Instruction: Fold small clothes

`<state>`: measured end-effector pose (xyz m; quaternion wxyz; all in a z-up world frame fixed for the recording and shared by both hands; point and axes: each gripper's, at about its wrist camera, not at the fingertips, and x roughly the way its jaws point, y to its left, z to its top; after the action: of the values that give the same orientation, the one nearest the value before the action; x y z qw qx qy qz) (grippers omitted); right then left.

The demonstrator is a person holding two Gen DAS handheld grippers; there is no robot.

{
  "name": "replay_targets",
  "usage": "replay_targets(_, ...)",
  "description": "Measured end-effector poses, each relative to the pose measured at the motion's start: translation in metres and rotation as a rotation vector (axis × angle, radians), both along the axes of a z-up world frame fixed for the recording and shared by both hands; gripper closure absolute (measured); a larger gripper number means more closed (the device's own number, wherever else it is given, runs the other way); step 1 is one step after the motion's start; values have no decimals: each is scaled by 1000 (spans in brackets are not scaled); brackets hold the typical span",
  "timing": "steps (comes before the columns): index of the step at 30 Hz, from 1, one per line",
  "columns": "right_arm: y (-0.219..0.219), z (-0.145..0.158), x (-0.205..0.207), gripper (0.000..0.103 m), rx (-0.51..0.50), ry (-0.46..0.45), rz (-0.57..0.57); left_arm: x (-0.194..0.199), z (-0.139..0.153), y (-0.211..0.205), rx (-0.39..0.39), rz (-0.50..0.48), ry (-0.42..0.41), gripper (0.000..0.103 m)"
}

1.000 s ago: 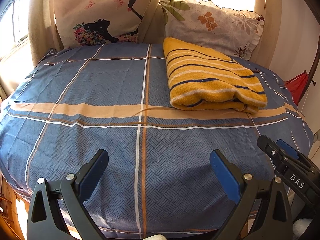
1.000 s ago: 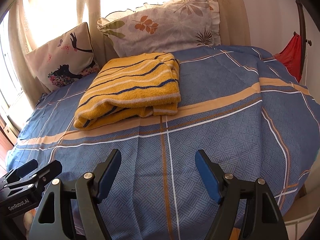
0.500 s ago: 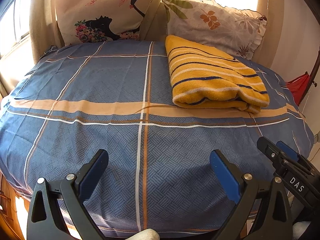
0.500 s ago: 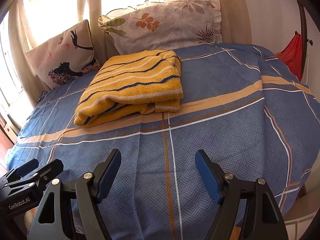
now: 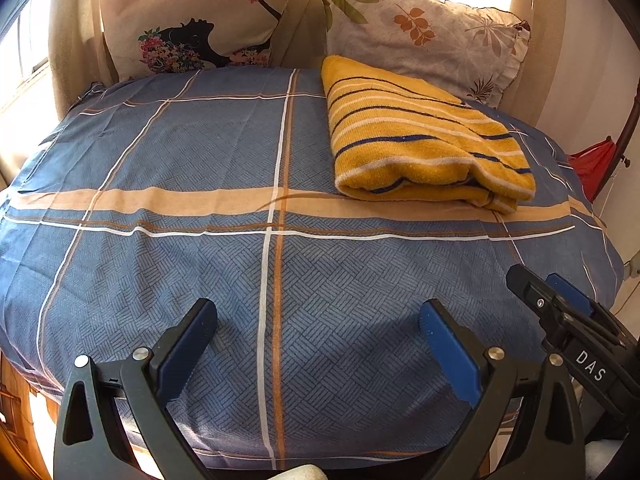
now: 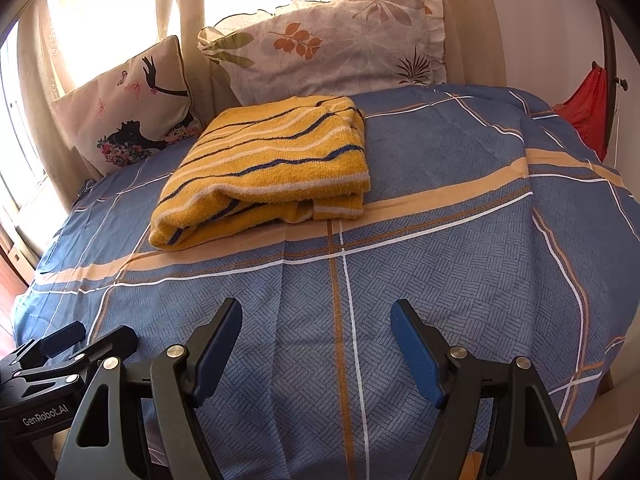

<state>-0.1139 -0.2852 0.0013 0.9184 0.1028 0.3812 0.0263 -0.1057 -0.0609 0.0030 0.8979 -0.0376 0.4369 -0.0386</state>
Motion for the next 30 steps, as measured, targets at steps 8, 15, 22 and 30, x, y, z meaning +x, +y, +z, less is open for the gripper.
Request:
replay_targets(8,1,0,0,22,0,1,-1,0,-1,0,-3,-2,6,2)
replay_targets(15,1,0,0,21,0,1,0,1,-2,1,-7,-4,12,2)
replay_targets(22,1,0,1,21,0,2,1,1,-2,1,-8,-5,14,2)
replay_targets(30,1,0,1,21,0,2,1,0,-2,1,-7,-6,13,2)
